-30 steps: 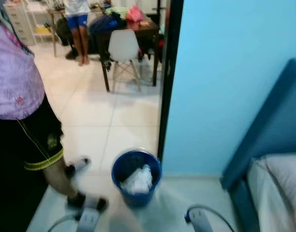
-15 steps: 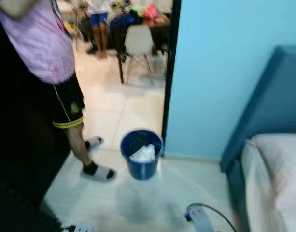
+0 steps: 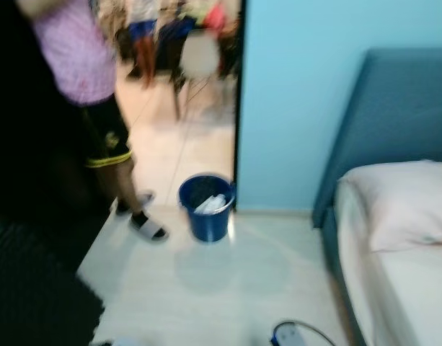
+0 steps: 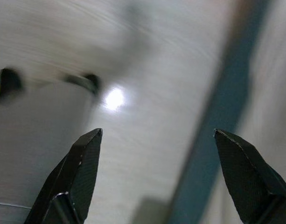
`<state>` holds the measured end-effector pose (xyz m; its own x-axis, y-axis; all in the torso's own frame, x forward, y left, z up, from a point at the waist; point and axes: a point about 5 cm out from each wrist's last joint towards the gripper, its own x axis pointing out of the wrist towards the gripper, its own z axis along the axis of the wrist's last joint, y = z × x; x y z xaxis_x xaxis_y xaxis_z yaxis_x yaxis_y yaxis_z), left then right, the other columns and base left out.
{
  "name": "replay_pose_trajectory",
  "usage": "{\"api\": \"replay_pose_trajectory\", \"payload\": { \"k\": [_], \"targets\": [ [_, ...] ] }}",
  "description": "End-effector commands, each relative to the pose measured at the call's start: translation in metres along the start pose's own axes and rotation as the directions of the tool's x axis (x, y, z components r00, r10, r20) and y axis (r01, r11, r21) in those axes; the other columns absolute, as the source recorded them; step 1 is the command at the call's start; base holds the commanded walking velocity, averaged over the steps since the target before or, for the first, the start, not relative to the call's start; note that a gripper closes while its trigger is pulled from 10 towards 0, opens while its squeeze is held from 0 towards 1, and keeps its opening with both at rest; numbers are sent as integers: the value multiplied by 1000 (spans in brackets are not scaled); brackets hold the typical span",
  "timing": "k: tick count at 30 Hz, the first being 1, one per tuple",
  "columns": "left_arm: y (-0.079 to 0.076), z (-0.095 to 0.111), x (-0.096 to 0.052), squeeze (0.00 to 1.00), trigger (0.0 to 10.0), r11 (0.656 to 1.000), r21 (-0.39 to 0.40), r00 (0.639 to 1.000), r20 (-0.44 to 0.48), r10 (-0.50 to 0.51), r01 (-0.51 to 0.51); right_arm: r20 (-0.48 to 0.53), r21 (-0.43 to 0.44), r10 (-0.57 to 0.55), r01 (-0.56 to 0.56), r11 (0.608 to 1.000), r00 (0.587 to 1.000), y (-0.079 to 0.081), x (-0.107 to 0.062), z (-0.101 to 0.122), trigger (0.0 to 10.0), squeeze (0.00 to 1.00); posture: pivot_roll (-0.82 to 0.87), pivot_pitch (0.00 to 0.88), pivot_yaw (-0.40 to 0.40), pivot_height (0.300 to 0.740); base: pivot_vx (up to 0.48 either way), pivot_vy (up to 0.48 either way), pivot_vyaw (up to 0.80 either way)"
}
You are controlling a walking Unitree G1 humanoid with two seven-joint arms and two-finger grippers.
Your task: Clean up the room
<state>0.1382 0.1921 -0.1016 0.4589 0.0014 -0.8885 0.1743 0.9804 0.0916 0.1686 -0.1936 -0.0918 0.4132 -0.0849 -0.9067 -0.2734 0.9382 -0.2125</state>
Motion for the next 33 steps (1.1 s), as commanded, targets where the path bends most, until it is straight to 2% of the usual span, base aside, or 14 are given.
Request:
{"api": "replay_pose_trajectory", "payload": {
  "k": [1, 6, 16, 23, 33],
  "targets": [
    [0, -2, 0, 0, 10000, 1000, 21, 1000, -12, -5, 5, 8, 4, 13, -13, 1000, 1000, 5, 0, 3, 10000, 0, -38, 57, 0, 735, 0, 0, -725],
    [-2, -4, 0, 0, 10000, 999, 31, 1000, -20, -22, 22, -4, 16, -10, 10, 1000, 1000, -5, 0, -1, 10000, 0, -37, 65, 0, 735, 0, 0, -728],
    [-4, -6, -1, 0, 10000, 998, 34, 998, -31, -45, 46, 3, 25, -21, 21, 999, 1000, 2, 0, 6, 10000, 0, -37, 70, 1, 735, 0, 0, -723],
    [-7, 0, 0, 0, 10000, 997, 15, 997, 1, -81, 81, -6, 42, -50, 50, 998, 999, -14, -1, -1, 10000, 0, -39, 68, 0, 735, 0, 0, -719],
    [-8, 2, 1, 0, 10000, 996, 19, 996, 4, -92, 92, -3, 48, -55, 55, 997, 998, -13, -1, 1, 10000, 0, -40, 68, -1, 735, 0, 0, -719]
  ]
}}
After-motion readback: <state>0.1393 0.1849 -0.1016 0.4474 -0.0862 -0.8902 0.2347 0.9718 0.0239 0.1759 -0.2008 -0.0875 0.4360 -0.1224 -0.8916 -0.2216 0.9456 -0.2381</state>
